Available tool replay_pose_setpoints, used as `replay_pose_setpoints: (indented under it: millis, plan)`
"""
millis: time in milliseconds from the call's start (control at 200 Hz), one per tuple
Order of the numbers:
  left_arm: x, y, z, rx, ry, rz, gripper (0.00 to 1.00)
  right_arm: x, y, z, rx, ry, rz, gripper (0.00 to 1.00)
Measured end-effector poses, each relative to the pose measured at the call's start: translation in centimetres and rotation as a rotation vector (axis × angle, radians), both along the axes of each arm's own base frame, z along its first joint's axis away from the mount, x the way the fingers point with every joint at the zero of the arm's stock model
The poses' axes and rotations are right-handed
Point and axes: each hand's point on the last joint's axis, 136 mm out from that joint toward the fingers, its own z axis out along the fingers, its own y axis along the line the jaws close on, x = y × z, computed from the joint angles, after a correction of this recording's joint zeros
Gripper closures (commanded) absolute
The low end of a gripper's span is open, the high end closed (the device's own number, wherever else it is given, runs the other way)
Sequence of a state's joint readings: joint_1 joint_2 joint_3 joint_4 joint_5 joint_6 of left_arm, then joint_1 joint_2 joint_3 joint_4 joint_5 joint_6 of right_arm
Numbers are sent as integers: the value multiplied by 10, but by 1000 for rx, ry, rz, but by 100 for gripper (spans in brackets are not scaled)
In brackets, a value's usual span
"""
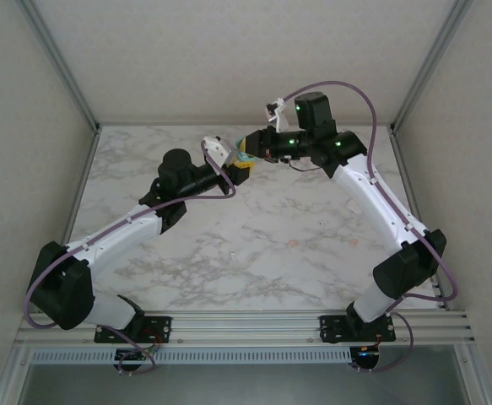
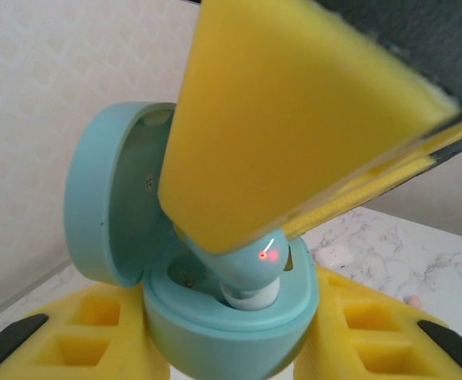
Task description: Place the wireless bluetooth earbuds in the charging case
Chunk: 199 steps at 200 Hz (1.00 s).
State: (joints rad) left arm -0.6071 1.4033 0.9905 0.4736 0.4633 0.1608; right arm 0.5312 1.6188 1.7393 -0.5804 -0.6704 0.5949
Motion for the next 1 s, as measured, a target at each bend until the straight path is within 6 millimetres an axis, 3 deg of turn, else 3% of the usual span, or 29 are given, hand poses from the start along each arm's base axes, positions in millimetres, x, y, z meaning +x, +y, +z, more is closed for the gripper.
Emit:
replay_pose_setpoints:
  millis: [996]
  plan:
    - [-1, -3, 3, -12, -11, -5, 76, 0, -3, 4, -87, -53, -54, 72]
